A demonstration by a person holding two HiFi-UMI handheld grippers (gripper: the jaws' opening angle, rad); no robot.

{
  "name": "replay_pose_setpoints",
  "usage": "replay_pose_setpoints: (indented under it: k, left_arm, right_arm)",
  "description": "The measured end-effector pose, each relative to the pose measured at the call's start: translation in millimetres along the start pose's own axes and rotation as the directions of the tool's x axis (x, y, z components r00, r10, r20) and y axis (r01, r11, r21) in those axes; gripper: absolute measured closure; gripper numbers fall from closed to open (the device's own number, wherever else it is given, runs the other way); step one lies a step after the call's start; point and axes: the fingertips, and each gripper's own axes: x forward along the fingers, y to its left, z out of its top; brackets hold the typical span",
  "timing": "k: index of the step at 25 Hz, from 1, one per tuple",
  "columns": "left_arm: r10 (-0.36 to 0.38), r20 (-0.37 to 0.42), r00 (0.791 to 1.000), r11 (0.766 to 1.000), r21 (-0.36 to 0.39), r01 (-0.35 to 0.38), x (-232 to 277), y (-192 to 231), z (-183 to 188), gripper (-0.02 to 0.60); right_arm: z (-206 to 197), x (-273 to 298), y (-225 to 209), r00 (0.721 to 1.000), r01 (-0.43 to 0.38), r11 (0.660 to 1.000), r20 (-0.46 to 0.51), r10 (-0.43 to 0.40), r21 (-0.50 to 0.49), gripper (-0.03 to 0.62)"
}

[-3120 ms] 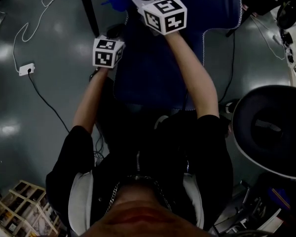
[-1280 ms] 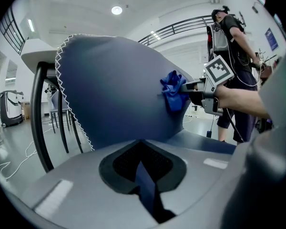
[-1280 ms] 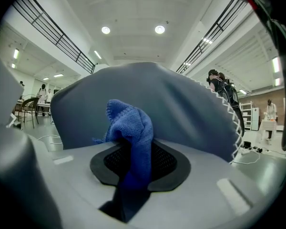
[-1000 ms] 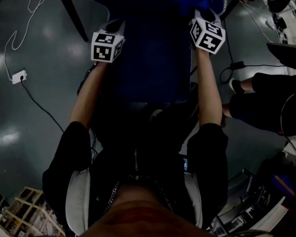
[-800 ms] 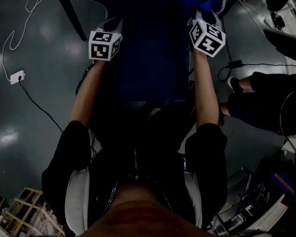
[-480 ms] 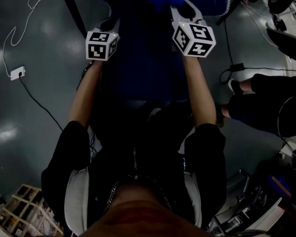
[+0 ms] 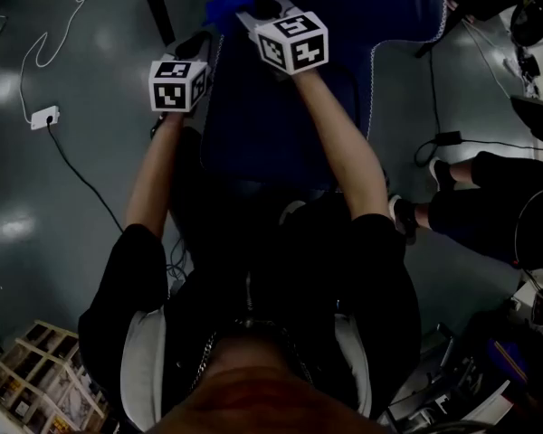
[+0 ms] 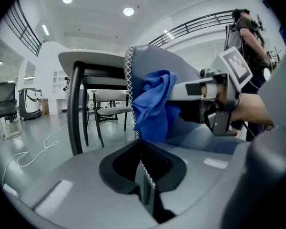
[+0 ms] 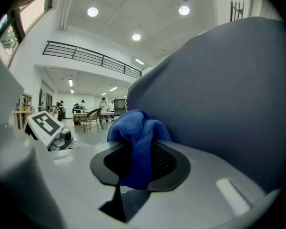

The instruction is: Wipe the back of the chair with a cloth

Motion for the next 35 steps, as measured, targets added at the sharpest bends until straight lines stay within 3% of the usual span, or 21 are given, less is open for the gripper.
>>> replay_pose_setpoints:
  k: [6,9,14,35]
  left_arm:
    - [0.011,-0.010,1.000,1.000,-0.009,-0.011,-5.2,10.8,-7.7,0.571]
    - [-0.001,-0.004,1.000,1.000,-0.012,0.001,-3.4,6.9,-7.0,0.571]
    - [-0.028,0.004,1.000,1.000,-0.005,0.028,2.7,-9.0,-2.0,0.571]
    - [-0.104,-0.002,0.995,0.994,0.044,0.104,20.6,-57.0,10.5,0.571]
  right_arm:
    - [-26.7,24.4,-9.6,0.991,0.086,0.995,-0.103,-0.090,-0.046,0.496]
    - [-41.4,19.2,-21.4,0.970,0.163,0.982,-0.168,-0.177,-0.091,0.496]
    - [-56.7,-3.2,-50.3,0.938,0.246,0.966,-0.230,-0.258,-0.080,0.496]
    - [-90.8,-123.3,-148.4,0.861,0.447,0.894,-0.277,-0.427,0.010,0.493]
